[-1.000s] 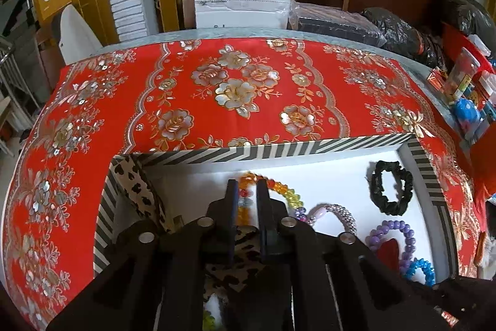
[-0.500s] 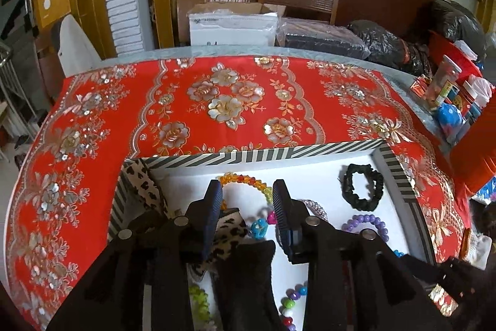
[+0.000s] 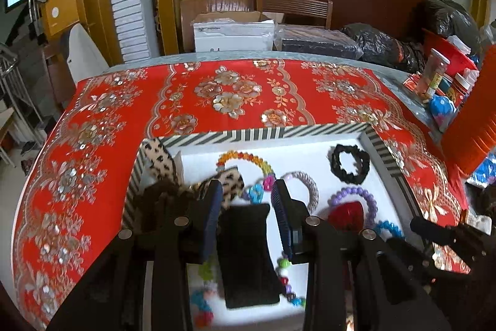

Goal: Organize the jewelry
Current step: 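Carry the amber bracelet and red pouch into the tray and release both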

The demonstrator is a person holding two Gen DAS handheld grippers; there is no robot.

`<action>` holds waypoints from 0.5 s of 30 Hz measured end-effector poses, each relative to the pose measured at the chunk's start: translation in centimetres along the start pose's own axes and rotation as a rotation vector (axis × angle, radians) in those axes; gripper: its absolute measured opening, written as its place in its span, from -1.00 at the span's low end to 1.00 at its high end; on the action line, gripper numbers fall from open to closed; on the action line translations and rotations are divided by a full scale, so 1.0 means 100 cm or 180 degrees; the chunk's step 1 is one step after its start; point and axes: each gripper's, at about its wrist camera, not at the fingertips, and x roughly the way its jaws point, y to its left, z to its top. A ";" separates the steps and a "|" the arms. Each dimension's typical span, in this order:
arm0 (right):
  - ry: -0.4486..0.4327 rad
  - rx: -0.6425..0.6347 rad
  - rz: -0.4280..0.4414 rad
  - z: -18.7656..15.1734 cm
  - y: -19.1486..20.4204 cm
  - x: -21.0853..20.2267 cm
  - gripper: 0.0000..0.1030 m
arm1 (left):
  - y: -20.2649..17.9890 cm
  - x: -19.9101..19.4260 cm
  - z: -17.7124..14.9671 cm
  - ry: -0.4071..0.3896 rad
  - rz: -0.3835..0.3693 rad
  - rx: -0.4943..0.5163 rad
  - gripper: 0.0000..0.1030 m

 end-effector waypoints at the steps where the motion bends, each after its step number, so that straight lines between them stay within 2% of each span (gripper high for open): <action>1: 0.0002 0.0010 0.0016 -0.001 0.000 -0.001 0.02 | 0.000 -0.003 -0.003 -0.0008 0.0008 -0.0004 -0.60; 15: -0.0121 -0.0052 -0.0022 -0.023 0.006 -0.029 0.04 | 0.001 -0.046 -0.043 -0.0085 0.0226 -0.0027 -0.60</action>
